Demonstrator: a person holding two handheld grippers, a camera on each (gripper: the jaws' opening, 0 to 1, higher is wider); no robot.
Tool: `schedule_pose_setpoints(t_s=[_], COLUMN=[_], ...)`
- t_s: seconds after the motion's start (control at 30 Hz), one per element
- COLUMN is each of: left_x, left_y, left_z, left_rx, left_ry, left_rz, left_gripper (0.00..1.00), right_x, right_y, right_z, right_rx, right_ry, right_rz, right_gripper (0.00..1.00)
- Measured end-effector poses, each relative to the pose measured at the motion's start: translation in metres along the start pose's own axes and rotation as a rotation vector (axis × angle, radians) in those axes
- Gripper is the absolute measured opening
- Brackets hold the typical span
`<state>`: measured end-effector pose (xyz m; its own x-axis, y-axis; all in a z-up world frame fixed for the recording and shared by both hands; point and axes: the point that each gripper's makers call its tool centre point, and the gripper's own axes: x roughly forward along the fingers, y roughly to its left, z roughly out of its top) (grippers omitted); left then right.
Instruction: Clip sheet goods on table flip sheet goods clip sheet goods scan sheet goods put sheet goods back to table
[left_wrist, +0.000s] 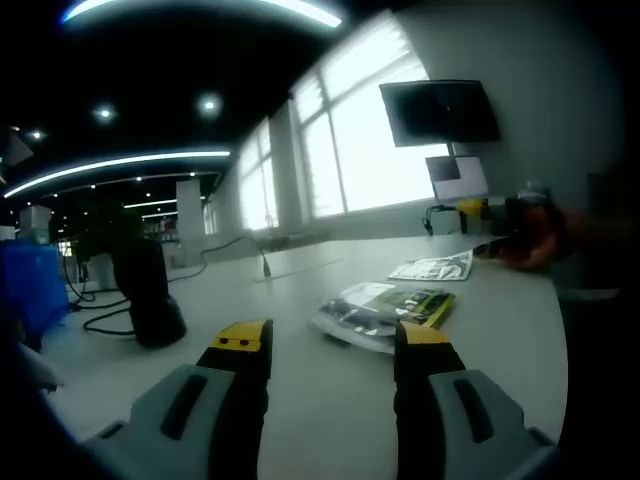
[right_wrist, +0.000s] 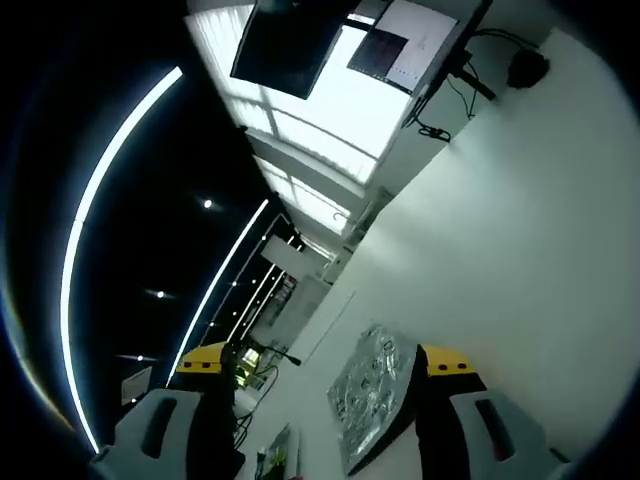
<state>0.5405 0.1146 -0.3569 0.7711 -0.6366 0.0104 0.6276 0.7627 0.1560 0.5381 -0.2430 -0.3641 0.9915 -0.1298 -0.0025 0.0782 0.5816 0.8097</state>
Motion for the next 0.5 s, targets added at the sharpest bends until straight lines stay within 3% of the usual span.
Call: schedule_pose_setpoints(t_s=[0.1, 0.23, 0.3, 0.5], left_x=[0.000, -0.001, -0.001, -0.001], left_y=[0.000, 0.001, 0.001, 0.001], left_z=[0.000, 0.000, 0.000, 0.000], left_rx=[0.001, 0.000, 0.000, -0.002], left_ry=[0.001, 0.000, -0.001, -0.003], left_rz=[0.000, 0.003, 0.003, 0.002], left_gripper=[0.41, 0.41, 0.41, 0.41], right_x=[0.001, 0.002, 0.000, 0.001], right_y=[0.005, 0.012, 0.023, 0.044], right_z=[0.002, -0.004, -0.004, 0.000], right_rx=[-0.050, -0.212, -0.296, -0.418], right_ry=[0.001, 0.041, 0.024, 0.012], right_rz=[0.016, 0.031, 0.053, 0.108], right_gripper=[0.74, 0.78, 0.79, 0.78])
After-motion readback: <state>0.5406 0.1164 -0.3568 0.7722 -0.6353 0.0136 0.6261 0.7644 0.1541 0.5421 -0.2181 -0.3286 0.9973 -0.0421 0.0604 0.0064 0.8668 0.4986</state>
